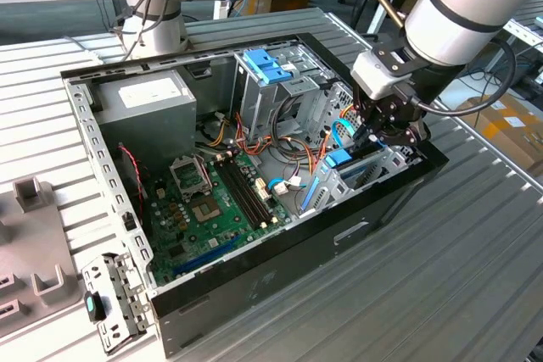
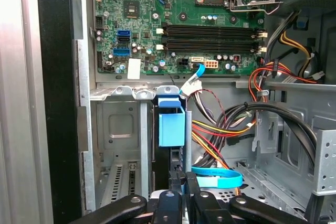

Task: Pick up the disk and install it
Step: 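Insert the first disk wire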

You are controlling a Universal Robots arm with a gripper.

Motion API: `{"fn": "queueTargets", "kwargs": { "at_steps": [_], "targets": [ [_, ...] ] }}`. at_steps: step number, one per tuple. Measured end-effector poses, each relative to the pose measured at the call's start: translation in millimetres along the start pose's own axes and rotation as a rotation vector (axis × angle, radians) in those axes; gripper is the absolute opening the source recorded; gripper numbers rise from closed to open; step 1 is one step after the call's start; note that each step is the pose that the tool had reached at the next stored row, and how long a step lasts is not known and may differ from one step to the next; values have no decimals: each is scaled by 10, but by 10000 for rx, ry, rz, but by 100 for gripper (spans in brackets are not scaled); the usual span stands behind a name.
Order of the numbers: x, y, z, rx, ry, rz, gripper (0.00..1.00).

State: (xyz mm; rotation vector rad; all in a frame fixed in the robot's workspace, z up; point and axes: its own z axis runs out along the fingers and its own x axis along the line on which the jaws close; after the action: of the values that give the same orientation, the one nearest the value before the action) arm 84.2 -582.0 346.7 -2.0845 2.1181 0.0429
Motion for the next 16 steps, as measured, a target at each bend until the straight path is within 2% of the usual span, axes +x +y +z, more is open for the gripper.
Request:
{"fn": "queueTargets", "kwargs": {
  "at_steps": [4,7,9,11,16],
  "targets": [
    [-1,-1,-5,0,-6,0,16],
    [-7,-5,-51,0,-1,0,16],
    [-7,-5,-53,1,-8,1,16],
    [-6,-5,-55,5,-38,2,16],
    [-4,-2,-45,8,-42,3,16]
  ]
}}
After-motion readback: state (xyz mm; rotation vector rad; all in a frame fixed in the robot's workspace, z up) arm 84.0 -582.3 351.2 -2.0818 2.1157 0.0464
